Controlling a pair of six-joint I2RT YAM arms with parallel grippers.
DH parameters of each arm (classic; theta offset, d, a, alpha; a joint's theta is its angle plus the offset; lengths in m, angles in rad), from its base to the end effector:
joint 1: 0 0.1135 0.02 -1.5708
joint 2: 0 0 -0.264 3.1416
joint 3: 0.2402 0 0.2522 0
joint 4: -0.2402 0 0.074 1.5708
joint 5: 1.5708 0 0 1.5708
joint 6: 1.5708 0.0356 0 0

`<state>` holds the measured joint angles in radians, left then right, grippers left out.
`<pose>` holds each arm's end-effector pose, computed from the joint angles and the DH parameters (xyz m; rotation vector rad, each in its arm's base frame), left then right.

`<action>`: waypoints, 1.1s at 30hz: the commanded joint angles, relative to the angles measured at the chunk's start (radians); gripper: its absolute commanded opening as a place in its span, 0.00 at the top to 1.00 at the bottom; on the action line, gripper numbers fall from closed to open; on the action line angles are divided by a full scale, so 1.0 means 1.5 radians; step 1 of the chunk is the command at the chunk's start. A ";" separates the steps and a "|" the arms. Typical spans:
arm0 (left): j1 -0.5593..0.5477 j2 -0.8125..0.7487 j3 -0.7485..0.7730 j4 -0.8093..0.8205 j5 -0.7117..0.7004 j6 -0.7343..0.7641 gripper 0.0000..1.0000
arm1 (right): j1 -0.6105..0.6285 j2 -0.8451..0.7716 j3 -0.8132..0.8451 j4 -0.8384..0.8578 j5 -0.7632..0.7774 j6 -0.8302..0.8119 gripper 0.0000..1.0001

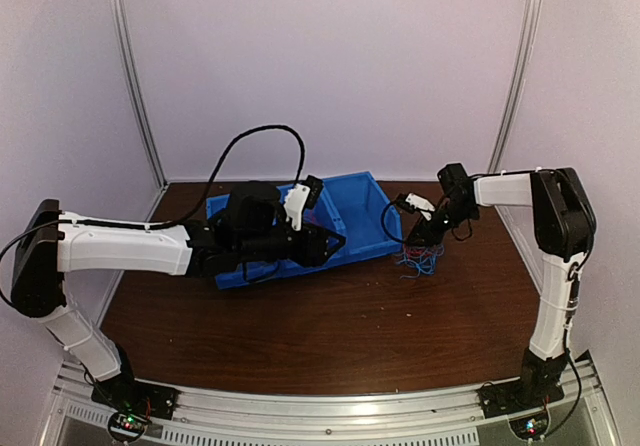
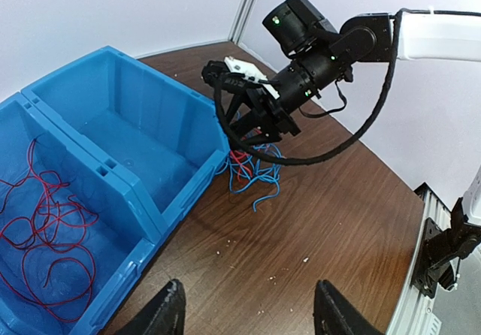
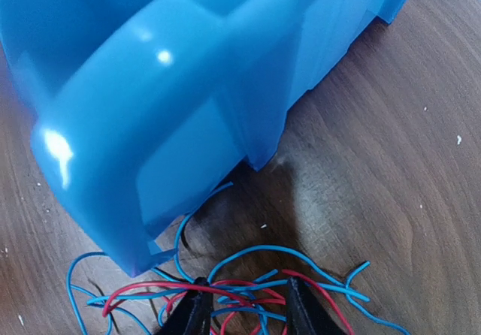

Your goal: Untangle the cables

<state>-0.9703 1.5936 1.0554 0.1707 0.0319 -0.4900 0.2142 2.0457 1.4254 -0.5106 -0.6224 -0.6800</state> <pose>0.2078 -0.3054 0.2640 0.5151 2.0080 -0.9739 0.4048 0.1093 0.1616 -1.2441 2.1785 0.6540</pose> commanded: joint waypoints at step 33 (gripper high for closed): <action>-0.035 0.174 0.103 0.295 0.201 0.092 0.41 | 0.058 -0.488 -0.150 -0.108 -0.287 0.051 1.00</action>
<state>-0.9890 1.8057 1.1549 0.4038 0.2623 -0.4133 0.2390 1.3243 1.2018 -0.6559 -0.9874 -0.6693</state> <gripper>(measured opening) 0.589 0.020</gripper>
